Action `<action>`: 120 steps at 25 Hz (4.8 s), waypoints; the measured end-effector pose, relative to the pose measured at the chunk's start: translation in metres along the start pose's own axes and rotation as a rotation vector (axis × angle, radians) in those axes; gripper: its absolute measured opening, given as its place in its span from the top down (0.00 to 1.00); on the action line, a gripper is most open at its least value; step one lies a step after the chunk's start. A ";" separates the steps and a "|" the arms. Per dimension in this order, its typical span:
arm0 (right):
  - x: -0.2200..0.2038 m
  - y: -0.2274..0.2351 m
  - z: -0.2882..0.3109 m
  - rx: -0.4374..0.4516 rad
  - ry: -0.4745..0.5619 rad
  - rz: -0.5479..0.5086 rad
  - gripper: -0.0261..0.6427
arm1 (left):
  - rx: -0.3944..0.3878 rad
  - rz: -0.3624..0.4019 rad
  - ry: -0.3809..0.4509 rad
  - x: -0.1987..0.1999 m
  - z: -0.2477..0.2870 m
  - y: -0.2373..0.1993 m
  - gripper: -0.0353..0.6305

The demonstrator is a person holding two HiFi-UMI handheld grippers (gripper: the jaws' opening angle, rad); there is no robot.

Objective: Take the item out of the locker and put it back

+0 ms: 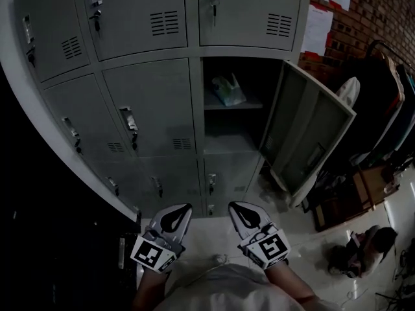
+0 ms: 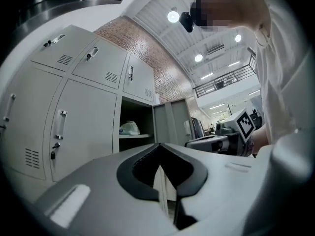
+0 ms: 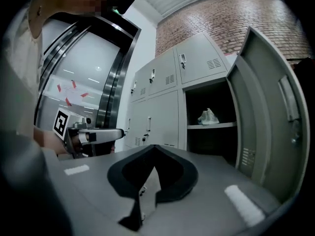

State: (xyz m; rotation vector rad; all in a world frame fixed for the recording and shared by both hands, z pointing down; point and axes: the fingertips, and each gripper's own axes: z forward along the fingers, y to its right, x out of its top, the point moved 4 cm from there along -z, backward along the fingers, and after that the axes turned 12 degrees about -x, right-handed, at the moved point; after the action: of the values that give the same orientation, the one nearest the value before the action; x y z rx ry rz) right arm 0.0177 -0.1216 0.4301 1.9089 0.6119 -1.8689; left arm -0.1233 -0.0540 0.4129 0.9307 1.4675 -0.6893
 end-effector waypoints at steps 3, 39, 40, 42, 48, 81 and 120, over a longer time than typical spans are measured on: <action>0.009 0.029 0.032 -0.012 0.008 0.003 0.96 | 0.003 0.003 0.008 0.000 0.031 -0.030 0.94; 0.091 0.214 0.305 -0.309 -0.041 -0.102 0.72 | -0.079 -0.095 -0.069 -0.034 0.094 -0.141 0.94; 0.091 0.214 0.304 -0.314 -0.036 -0.122 0.86 | -0.077 -0.091 -0.067 -0.034 0.095 -0.143 0.94; 0.093 0.213 0.299 -0.321 -0.011 -0.145 0.93 | -0.070 -0.081 -0.063 -0.034 0.096 -0.146 0.94; 0.108 0.203 0.261 -0.356 0.128 -0.167 0.94 | -0.077 -0.066 -0.056 -0.030 0.102 -0.148 0.94; 0.018 0.027 0.026 -0.293 0.085 -0.063 0.94 | -0.021 -0.038 0.061 0.001 0.038 -0.056 0.94; 0.017 -0.005 -0.130 -0.181 0.096 -0.036 0.94 | 0.096 -0.038 0.023 0.010 -0.042 0.136 0.94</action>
State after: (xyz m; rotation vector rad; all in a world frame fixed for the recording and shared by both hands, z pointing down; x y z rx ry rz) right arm 0.1224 -0.0436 0.4168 1.8886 0.8213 -1.6877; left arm -0.0281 0.0517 0.4214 0.9895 1.4866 -0.7852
